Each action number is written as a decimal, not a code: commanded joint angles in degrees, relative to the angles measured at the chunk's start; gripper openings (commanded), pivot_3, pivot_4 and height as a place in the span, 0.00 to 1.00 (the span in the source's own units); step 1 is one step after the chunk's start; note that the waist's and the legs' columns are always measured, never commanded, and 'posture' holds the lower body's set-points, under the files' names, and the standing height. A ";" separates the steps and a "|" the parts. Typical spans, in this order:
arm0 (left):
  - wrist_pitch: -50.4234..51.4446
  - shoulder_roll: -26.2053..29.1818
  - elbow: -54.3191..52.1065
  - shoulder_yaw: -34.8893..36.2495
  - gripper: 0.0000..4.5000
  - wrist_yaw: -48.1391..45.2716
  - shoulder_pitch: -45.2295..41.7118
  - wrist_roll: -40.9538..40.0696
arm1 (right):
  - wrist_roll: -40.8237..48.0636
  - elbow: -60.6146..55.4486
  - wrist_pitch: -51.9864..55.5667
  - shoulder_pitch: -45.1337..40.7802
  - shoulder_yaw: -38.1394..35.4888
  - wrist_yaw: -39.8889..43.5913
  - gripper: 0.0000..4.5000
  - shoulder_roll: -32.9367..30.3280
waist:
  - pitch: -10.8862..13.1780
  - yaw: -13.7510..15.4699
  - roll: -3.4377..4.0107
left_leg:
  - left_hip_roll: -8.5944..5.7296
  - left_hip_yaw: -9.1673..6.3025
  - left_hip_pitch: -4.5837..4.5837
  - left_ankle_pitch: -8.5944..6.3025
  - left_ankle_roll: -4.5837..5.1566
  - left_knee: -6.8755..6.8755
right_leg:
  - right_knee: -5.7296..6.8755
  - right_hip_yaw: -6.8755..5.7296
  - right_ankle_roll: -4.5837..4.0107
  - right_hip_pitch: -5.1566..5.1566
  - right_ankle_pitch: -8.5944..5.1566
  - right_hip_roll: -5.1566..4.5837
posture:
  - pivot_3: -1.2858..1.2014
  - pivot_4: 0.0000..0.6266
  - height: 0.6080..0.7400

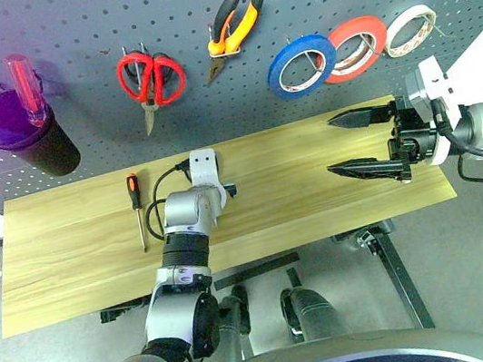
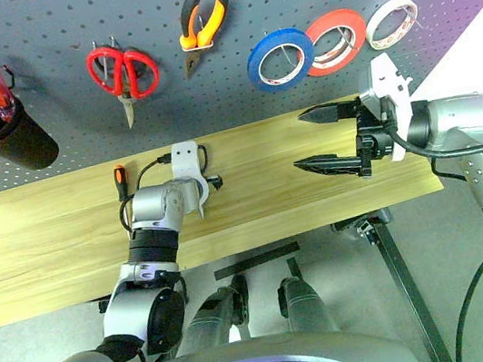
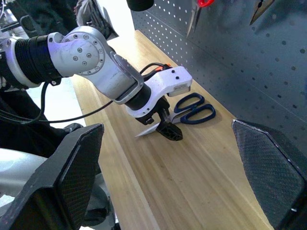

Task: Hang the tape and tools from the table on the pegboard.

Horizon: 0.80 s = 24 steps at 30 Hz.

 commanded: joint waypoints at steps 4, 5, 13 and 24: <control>1.32 0.18 2.28 1.26 1.00 2.59 2.77 1.57 | 0.36 -0.69 -1.14 0.13 -1.76 -0.39 1.00 -0.36 | 0.01 0.00 0.01 | 0.01 0.02 0.00 -0.01 0.01 0.00 | 0.00 0.00 0.00 0.00 0.01 0.00 | 0.42 0.68 1.00; 1.00 0.07 2.32 1.67 1.00 2.97 2.80 1.53 | 0.39 -0.65 -1.14 0.10 -1.75 -0.42 1.00 -0.38 | 0.01 0.01 0.01 | 0.01 0.02 0.01 -0.02 0.03 0.00 | 0.00 0.00 0.01 0.00 0.01 0.00 | 0.42 0.68 1.00; 0.96 -0.03 3.65 2.53 1.00 3.98 2.58 1.49 | 0.18 -0.59 -1.11 -0.47 -1.62 -1.31 1.00 -0.12 | 0.01 0.01 0.01 | 0.02 0.03 0.01 -0.11 0.16 0.00 | 0.00 0.00 0.01 0.00 0.01 0.00 | 0.42 0.69 1.00; 0.90 -0.97 5.60 6.25 0.58 7.12 2.09 1.18 | -0.52 -0.57 -1.65 -0.26 -1.93 -1.53 1.00 -0.48 | 0.02 0.02 0.02 | 0.02 0.04 0.03 -0.11 0.16 0.00 | 0.00 0.00 0.03 0.02 0.02 0.00 | 0.42 0.69 1.00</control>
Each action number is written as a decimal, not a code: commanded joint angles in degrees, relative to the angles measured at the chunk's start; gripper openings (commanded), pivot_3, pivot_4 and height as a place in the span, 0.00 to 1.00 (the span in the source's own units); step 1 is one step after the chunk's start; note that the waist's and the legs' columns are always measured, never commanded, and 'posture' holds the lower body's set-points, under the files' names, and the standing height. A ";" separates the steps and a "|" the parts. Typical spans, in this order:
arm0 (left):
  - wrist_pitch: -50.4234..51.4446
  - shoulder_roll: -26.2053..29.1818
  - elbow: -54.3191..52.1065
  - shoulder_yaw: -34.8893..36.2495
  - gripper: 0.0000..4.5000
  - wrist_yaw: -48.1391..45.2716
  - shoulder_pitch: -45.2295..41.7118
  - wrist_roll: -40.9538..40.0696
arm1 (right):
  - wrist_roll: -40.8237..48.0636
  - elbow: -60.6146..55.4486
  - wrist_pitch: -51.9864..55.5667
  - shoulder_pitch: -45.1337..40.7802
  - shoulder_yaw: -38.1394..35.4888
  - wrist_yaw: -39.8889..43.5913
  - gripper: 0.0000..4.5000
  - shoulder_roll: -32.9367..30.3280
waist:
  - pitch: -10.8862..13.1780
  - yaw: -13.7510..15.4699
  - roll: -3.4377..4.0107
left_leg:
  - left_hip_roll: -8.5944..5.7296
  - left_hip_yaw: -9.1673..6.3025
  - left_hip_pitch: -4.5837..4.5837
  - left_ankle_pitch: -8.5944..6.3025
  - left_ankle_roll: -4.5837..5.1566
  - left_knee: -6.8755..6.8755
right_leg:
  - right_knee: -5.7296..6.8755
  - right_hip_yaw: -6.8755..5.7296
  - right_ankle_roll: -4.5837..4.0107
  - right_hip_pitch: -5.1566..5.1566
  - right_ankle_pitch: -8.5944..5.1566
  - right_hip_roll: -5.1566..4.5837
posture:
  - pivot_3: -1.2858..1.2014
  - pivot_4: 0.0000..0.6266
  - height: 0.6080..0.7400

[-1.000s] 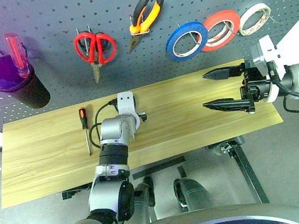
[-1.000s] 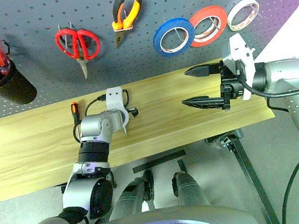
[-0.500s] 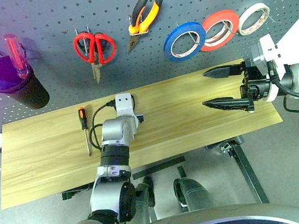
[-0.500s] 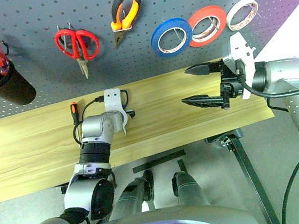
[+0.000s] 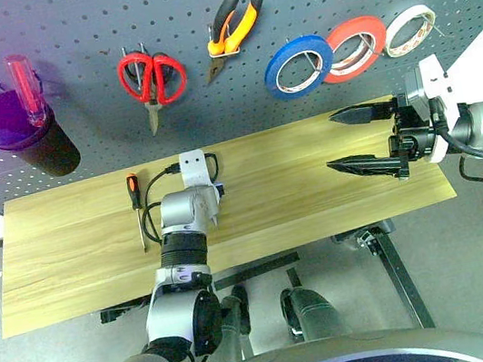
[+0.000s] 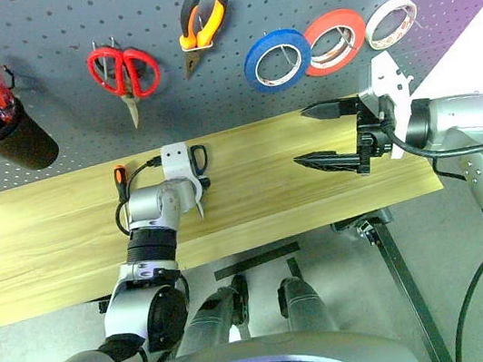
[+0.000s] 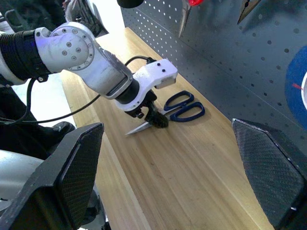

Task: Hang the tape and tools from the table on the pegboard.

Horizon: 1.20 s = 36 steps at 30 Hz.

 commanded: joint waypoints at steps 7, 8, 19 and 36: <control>2.87 -0.86 5.43 2.54 0.17 1.85 2.65 -0.16 | 0.75 -1.17 -0.65 -0.58 -1.99 -0.44 1.00 -0.52 | 0.00 0.00 0.00 | 0.01 0.02 0.05 -0.01 0.01 0.00 | -0.01 0.00 0.02 0.03 0.01 0.00 | 0.42 0.69 1.00; 2.83 -0.83 5.48 2.48 0.17 1.76 2.64 -0.05 | 0.64 -1.11 -0.76 -0.66 -2.01 -0.59 1.00 -0.53 | 0.00 0.00 0.00 | 0.01 0.02 0.07 -0.02 0.02 0.00 | -0.01 0.00 0.02 0.05 0.01 0.00 | 0.42 0.69 1.00; 3.58 -1.10 -0.44 -0.91 0.17 -0.35 4.88 0.53 | 0.09 0.88 -1.87 -1.56 -1.41 -0.84 1.00 0.24 | 0.01 0.00 0.01 | 0.01 0.04 0.10 -0.09 0.12 -0.02 | -0.02 0.00 0.04 0.07 0.02 -0.02 | 0.43 0.69 1.00; 13.51 1.57 -26.53 -8.13 0.17 -6.31 17.71 1.44 | 2.82 10.62 0.44 -5.86 0.22 10.38 1.00 -1.30 | 0.46 0.38 0.12 | 0.01 0.17 0.05 -0.18 0.25 -0.06 | -0.20 0.00 0.06 0.04 0.03 -0.10 | 0.45 0.67 1.00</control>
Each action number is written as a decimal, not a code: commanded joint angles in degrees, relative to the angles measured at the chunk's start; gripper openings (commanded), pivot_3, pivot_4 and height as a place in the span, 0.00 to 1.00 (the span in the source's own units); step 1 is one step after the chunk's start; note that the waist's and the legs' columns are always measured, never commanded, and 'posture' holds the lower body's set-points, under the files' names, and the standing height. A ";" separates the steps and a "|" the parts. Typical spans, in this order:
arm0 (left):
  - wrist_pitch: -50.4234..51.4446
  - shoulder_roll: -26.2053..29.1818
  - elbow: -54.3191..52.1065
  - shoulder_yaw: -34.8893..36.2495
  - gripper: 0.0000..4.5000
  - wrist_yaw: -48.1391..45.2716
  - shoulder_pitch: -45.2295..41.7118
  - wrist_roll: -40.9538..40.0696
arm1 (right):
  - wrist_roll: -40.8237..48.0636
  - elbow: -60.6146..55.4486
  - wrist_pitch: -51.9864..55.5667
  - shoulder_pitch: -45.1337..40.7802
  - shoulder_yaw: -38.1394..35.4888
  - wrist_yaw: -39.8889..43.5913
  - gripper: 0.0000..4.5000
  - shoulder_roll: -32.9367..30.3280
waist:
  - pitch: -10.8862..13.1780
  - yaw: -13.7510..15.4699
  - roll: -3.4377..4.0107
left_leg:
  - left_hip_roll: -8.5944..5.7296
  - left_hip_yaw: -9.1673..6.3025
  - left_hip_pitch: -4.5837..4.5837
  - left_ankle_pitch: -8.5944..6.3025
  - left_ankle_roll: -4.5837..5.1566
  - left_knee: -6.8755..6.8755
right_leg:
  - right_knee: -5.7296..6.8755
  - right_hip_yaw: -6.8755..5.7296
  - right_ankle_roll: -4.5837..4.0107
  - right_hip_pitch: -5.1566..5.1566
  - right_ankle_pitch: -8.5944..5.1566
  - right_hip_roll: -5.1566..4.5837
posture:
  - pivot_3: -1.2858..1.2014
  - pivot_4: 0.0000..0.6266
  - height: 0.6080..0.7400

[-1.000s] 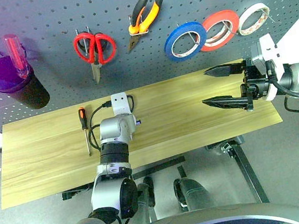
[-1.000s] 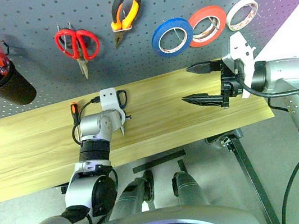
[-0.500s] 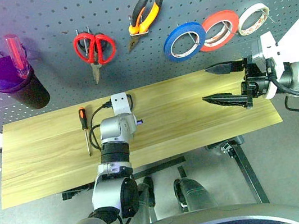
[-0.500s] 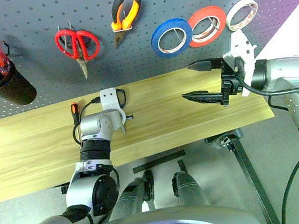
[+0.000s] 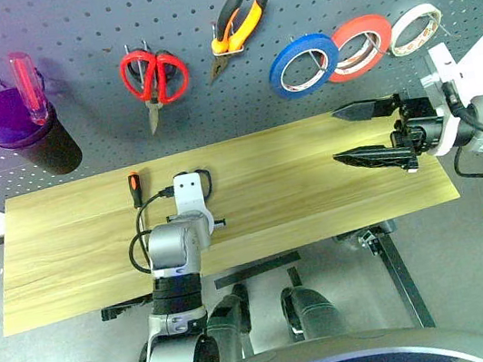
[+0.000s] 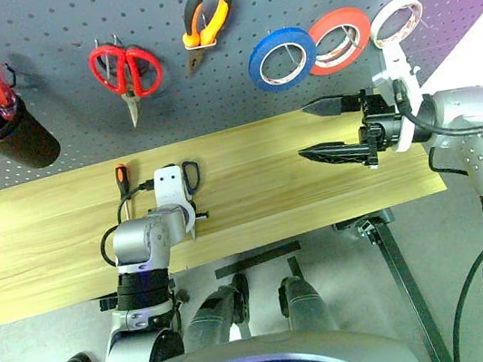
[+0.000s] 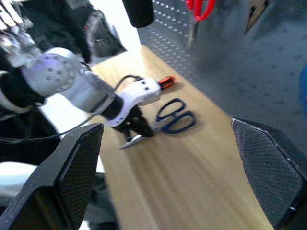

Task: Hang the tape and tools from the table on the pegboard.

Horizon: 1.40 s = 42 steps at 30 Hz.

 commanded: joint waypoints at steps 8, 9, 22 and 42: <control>-0.71 2.44 -2.49 -4.02 0.17 -3.88 2.79 1.47 | -2.18 3.92 -2.48 -2.35 -0.71 6.07 1.00 -1.86 | 0.18 0.22 0.04 | 0.00 0.01 -0.12 0.03 -0.06 -0.03 | -0.05 -0.01 0.01 -0.11 0.01 0.00 | 0.45 0.65 1.00; -1.03 3.10 -2.98 -5.23 0.17 -4.49 3.36 1.75 | -2.14 4.21 -2.47 -2.53 -0.91 6.22 1.00 -1.77 | 0.19 0.24 0.05 | 0.00 0.01 -0.13 0.05 -0.09 -0.02 | -0.06 0.00 0.02 -0.11 0.01 0.00 | 0.45 0.65 1.00; -14.01 11.91 -6.15 -11.51 0.17 -11.80 5.17 4.76 | 0.23 2.70 -2.07 -1.94 -2.57 10.44 1.00 -2.78 | 0.33 0.26 0.13 | -0.01 0.03 -0.35 0.15 -0.25 -0.02 | -0.07 -0.01 0.04 -0.33 0.03 -0.01 | 0.45 0.62 1.00; -31.28 18.53 -9.50 -13.33 0.17 -23.25 9.51 4.00 | 4.17 5.84 2.56 -4.73 -3.30 14.56 1.00 -3.38 | 0.83 0.17 0.30 | 0.00 0.06 -0.38 0.05 -0.05 0.01 | -0.09 -0.01 0.04 -0.36 0.03 -0.07 | 0.45 0.65 1.00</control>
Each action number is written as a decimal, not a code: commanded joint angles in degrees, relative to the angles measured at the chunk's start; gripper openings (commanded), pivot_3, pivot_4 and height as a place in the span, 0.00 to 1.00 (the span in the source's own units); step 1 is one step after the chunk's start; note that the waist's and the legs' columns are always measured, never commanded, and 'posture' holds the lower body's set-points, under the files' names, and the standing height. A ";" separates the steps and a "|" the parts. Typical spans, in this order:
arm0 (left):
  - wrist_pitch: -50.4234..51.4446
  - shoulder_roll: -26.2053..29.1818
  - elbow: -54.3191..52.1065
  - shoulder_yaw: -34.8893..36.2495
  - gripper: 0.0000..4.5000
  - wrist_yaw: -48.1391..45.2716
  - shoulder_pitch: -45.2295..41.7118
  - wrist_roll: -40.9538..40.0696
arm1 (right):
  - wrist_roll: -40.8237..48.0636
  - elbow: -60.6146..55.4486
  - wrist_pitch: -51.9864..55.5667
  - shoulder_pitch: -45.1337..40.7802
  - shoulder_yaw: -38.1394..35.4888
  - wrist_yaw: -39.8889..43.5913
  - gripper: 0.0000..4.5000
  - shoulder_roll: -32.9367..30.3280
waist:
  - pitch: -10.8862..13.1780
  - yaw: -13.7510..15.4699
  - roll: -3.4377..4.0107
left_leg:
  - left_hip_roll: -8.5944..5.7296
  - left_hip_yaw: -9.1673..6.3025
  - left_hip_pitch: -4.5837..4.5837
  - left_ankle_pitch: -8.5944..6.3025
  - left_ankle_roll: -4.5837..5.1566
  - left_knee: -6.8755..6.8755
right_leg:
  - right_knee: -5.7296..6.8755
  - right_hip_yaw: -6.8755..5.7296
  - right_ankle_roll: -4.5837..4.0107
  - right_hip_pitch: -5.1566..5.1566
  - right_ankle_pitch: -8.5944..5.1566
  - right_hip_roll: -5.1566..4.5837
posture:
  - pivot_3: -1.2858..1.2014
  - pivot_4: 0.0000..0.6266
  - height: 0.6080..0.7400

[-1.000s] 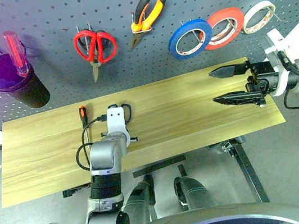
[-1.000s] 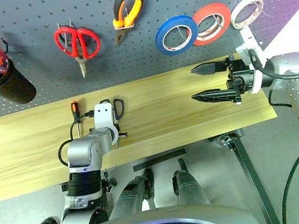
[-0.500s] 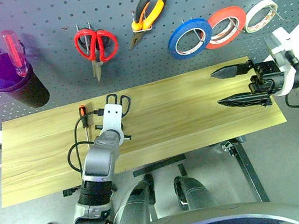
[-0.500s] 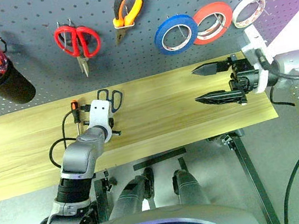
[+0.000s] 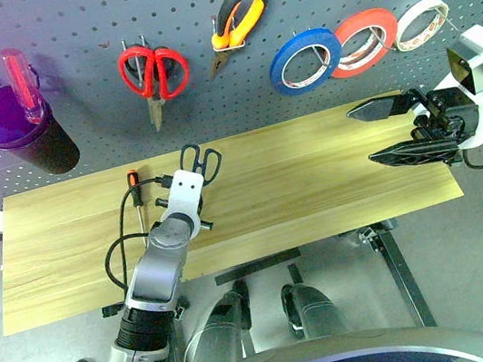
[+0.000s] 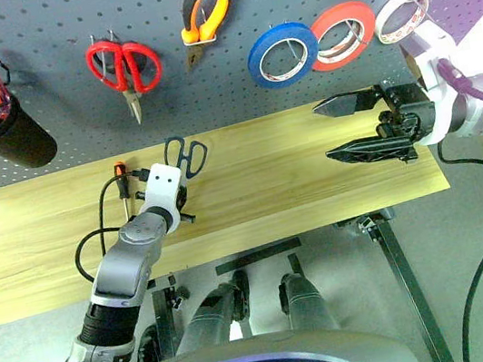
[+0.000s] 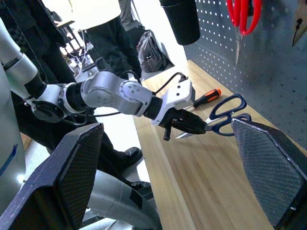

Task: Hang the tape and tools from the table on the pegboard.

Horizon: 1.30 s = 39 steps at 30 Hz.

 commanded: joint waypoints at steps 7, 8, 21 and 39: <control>-19.82 5.95 0.76 -0.14 0.17 -7.52 0.52 2.30 | -0.26 1.42 -0.40 -2.26 -0.27 1.07 1.00 -0.26 | 0.18 -0.03 0.01 | 0.00 0.06 0.00 0.07 -0.11 -0.01 | 0.00 0.00 0.00 -0.02 0.00 -0.03 | 0.46 0.65 1.00; -21.13 6.30 0.17 0.15 0.17 -7.79 1.53 2.37 | -0.40 1.66 -0.49 -2.43 -0.19 1.11 1.00 -0.27 | 0.19 -0.05 0.01 | 0.00 0.07 -0.01 0.05 -0.08 -0.01 | -0.01 0.00 0.00 -0.03 0.00 -0.04 | 0.46 0.65 1.00; -36.73 7.96 -8.09 5.89 0.17 -5.49 11.51 4.66 | -0.54 4.48 -0.98 -3.37 -0.25 2.73 1.00 -0.94 | 0.24 -0.04 0.04 | 0.00 0.11 -0.04 -0.10 0.17 -0.01 | 0.00 -0.01 0.00 -0.09 0.00 -0.09 | 0.47 0.64 1.00; -42.72 8.53 -17.40 11.93 0.17 -8.39 14.01 2.66 | 0.34 8.02 -7.36 -2.49 0.39 3.28 1.00 -2.54 | 0.24 1.25 0.05 | 0.00 0.17 -0.03 0.03 -0.05 0.01 | 0.02 -0.02 0.01 -0.10 0.01 -0.10 | 0.48 0.59 1.00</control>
